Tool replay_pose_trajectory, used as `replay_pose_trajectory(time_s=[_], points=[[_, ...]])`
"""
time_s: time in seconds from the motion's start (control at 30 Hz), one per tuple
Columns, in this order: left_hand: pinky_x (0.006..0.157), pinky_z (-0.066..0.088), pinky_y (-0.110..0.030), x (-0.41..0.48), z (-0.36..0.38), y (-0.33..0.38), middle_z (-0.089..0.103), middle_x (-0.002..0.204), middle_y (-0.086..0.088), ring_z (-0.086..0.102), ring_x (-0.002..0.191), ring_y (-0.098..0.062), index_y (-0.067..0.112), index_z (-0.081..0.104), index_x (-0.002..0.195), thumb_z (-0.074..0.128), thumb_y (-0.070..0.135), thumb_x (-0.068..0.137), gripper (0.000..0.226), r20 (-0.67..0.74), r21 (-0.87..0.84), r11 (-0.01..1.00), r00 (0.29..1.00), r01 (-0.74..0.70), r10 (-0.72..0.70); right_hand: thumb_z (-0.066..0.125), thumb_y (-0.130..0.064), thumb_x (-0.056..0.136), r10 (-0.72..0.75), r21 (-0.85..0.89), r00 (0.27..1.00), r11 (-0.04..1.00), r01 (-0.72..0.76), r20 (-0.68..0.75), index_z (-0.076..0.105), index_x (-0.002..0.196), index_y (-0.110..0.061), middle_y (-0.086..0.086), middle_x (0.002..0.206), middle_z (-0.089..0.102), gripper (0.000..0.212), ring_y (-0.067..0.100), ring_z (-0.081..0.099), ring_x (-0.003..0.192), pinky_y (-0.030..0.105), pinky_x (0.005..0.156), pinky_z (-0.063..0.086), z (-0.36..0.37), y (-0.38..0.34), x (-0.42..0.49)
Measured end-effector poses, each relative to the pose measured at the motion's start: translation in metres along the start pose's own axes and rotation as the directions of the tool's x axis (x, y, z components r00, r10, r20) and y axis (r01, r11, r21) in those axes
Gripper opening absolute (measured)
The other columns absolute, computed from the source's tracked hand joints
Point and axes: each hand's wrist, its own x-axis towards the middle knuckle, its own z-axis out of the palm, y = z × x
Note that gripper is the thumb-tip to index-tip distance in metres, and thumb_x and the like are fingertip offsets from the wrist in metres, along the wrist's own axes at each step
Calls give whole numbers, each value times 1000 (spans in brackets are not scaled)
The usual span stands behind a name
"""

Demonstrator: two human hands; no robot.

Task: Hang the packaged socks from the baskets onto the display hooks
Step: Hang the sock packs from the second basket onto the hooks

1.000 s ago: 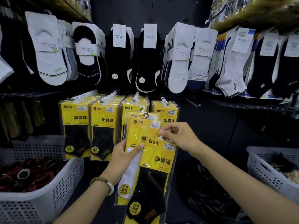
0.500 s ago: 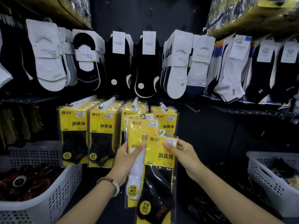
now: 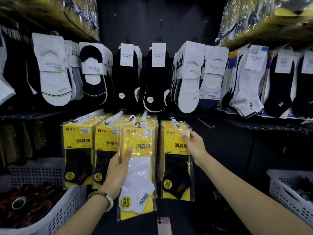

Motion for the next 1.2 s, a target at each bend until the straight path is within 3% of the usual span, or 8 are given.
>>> replay_pose_trajectory(time_s=[0.1,0.27,0.33,0.5,0.67,0.93,1.07,1.2], points=[[95,48,-47,2,0,0,70,99,-1,64,101,-21,26,63,116,49,64,76,57,-10,-11,1000,1000,9,-9,62,-26,91,-8,-79,995,997,1,-95,61,102,-13,9,105,68,17,23,66,98,41,87,55,6,13,18],[93,48,-52,3,4,4,65,96,-3,61,93,-21,29,65,103,50,63,75,47,12,-41,999,1000,28,-27,72,-35,82,26,-189,922,976,-107,-386,56,101,-13,5,106,64,33,13,55,82,19,60,41,12,26,24],[90,48,-51,2,5,6,59,93,-8,54,85,-24,27,66,97,51,61,76,43,14,-55,998,999,32,-31,72,-31,82,59,-198,897,967,-160,-439,53,113,-9,9,117,56,42,14,51,86,22,67,41,10,31,16],[70,54,-24,-6,9,5,72,85,12,67,78,-4,29,65,98,54,46,88,22,9,-68,997,1000,30,-29,63,-34,89,50,-63,984,996,-62,-169,56,109,-14,2,109,61,29,14,60,92,25,80,46,12,26,-31],[55,51,-15,-26,27,10,74,83,12,71,74,-4,24,67,99,62,37,86,19,53,-147,985,995,94,-87,60,-34,90,13,5,980,1000,-14,201,61,106,-18,6,98,68,23,8,67,75,17,61,52,25,6,-79],[59,38,-17,-33,28,18,57,63,12,53,63,-9,27,61,75,52,49,88,28,12,7,997,997,71,-71,59,-18,93,126,167,990,977,-136,69,62,98,-10,6,85,71,10,25,65,77,37,68,50,4,10,-88],[61,32,-21,-22,13,19,45,79,-3,42,72,-15,33,52,76,46,49,92,23,-13,104,995,1000,1,0,56,-15,94,144,133,983,983,-128,-113,61,88,-12,7,87,67,8,19,63,81,37,79,51,-18,15,-69],[58,31,-19,-10,4,18,45,70,-1,43,67,-15,45,54,84,44,49,92,14,-31,127,991,998,-47,51,57,-12,94,31,30,982,999,-26,-187,60,91,-12,-3,80,65,4,9,61,74,16,63,49,-28,8,-42]])
